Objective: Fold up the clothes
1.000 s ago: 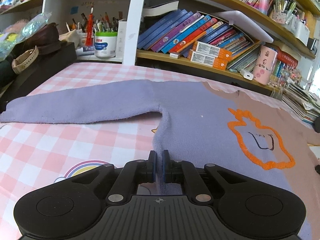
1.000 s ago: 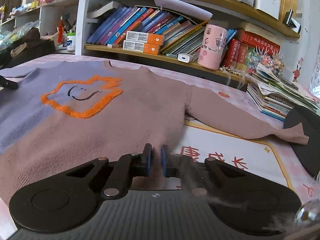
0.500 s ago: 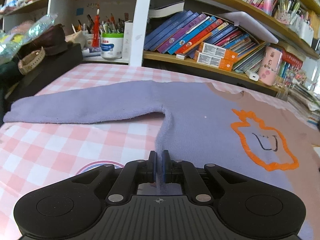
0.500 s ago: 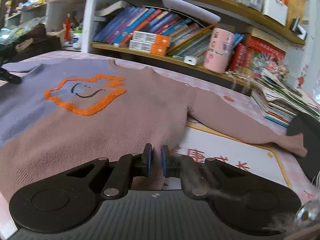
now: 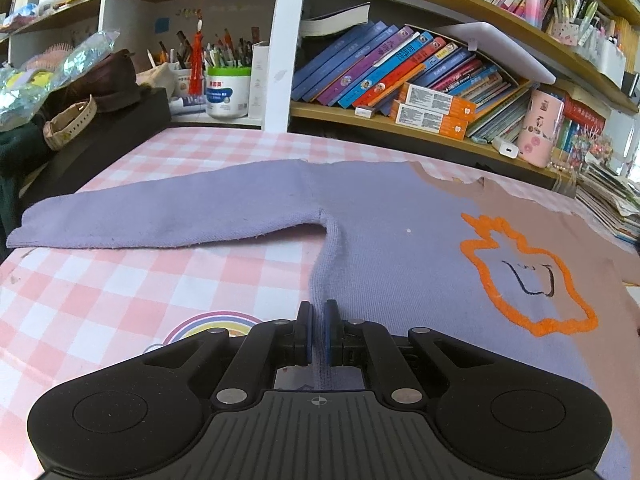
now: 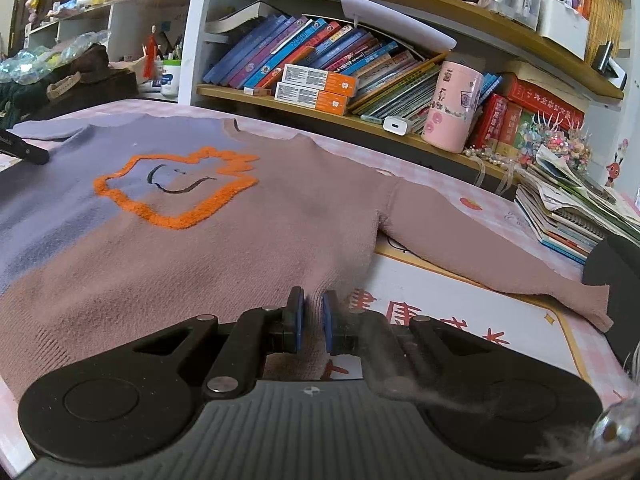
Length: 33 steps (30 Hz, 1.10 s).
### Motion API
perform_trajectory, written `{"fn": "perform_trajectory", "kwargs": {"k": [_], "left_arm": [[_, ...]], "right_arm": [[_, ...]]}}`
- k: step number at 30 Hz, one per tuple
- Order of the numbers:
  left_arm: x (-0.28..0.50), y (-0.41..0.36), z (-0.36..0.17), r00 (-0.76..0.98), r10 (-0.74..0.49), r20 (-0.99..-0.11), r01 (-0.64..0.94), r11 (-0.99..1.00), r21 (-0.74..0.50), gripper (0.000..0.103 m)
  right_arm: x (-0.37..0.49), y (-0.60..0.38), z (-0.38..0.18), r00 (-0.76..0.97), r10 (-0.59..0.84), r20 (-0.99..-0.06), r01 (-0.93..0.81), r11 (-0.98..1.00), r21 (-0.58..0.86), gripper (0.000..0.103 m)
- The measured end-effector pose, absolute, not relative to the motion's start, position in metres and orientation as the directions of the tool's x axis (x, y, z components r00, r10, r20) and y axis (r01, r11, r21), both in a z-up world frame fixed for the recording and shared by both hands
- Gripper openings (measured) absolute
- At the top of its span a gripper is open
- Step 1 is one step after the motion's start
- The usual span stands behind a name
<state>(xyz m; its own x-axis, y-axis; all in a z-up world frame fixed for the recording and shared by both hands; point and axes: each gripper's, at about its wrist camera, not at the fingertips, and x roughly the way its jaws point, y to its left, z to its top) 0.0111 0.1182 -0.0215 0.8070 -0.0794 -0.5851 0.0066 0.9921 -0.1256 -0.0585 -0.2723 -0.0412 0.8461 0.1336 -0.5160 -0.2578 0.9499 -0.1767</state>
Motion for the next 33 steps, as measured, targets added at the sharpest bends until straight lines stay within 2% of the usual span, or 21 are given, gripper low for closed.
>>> {"fn": "perform_trajectory", "kwargs": {"k": [8, 14, 33], "left_arm": [[0.011, 0.118, -0.022, 0.806, -0.086, -0.586, 0.014, 0.992, -0.126, 0.005], [0.017, 0.116, -0.020, 0.797, -0.094, -0.597, 0.036, 0.994, -0.107, 0.005], [0.067, 0.112, -0.020, 0.782, -0.086, -0.618, 0.051, 0.996, -0.074, 0.005]], "right_arm": [[-0.058, -0.273, -0.041, 0.845, 0.129, -0.519, -0.252, 0.952, -0.174, 0.010], [-0.044, -0.278, -0.033, 0.807, 0.154, -0.571, -0.274, 0.953, -0.130, 0.010], [-0.002, -0.270, -0.035, 0.823, 0.088, -0.561, -0.221, 0.959, -0.175, 0.010]]}}
